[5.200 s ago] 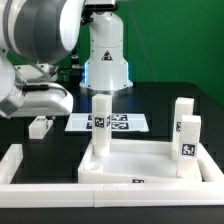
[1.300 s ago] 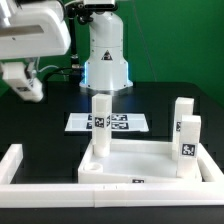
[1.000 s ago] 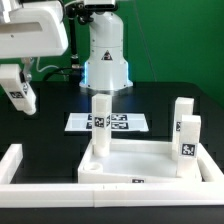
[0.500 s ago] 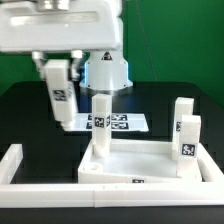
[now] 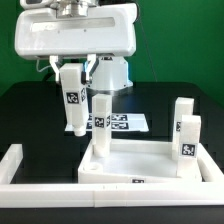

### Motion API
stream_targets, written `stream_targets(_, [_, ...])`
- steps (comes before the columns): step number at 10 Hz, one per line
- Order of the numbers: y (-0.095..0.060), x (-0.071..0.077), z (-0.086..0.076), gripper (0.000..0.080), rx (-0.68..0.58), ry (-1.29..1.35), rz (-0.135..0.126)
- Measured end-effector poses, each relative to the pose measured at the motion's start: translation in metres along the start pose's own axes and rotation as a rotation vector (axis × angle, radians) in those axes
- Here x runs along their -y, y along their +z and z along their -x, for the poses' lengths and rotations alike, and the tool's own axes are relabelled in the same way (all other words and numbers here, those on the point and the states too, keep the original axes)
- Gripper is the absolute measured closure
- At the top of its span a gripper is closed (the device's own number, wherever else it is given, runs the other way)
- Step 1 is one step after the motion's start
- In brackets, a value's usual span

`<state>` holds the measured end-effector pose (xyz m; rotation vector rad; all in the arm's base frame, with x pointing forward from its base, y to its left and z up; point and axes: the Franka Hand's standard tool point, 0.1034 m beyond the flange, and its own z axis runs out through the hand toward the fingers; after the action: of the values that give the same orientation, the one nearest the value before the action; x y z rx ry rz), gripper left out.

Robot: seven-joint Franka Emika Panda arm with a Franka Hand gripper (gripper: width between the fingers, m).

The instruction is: Assemble desk

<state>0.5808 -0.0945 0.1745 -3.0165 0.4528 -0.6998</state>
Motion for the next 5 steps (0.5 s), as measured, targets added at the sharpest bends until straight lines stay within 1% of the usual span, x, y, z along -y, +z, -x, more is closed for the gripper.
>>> stream_targets(1, [0.001, 0.001, 0.001, 0.0512, 0.002, -0.001, 0.000])
stream_targets(2, [0.006, 0.006, 0.003, 0.0512, -0.003, 0.015, 0.003])
stream_targets(3, [0.016, 0.013, 0.004, 0.0512, -0.007, 0.013, 0.010])
stream_targets(5, [0.035, 0.024, 0.000, 0.0512, -0.014, 0.025, 0.021])
